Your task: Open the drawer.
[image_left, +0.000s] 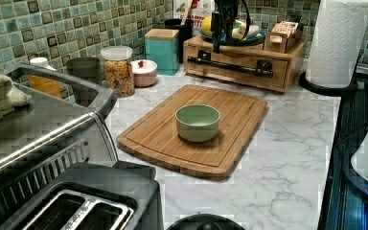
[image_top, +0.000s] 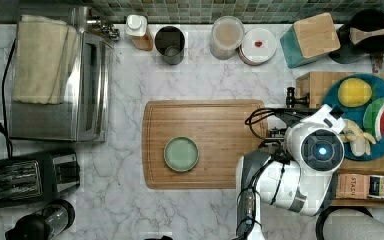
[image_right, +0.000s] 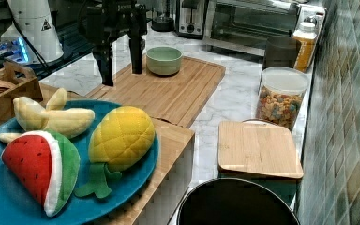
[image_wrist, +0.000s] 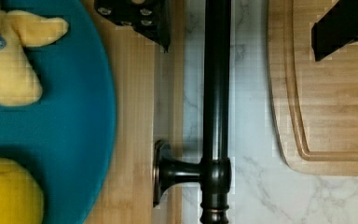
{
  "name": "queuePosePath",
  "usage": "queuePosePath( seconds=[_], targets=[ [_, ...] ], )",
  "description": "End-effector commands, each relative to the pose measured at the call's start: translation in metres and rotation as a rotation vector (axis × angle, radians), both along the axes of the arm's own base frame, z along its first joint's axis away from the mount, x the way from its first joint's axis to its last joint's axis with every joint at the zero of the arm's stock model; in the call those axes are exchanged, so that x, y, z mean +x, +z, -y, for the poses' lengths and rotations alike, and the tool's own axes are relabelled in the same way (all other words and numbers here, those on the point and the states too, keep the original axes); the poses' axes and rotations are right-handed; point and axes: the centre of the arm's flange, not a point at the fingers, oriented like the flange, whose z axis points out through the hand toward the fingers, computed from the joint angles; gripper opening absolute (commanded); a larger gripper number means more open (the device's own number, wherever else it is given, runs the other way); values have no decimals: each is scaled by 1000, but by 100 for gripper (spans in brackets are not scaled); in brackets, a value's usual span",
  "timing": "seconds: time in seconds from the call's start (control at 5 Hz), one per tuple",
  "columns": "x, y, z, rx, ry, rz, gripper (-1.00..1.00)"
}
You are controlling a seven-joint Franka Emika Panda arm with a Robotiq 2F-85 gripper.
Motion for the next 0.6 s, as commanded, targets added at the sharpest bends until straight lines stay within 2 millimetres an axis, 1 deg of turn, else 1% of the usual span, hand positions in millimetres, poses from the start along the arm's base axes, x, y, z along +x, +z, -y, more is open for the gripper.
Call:
queuePosePath(
  seconds=[0.2, 0.4, 0.6],
  targets=[
    [-7, -43, 7, -17, -18, 40, 100],
    [-2, -62, -3, -31, -42, 50, 100],
    [-1, -79, 2, -63, -21, 53, 100]
  ],
)
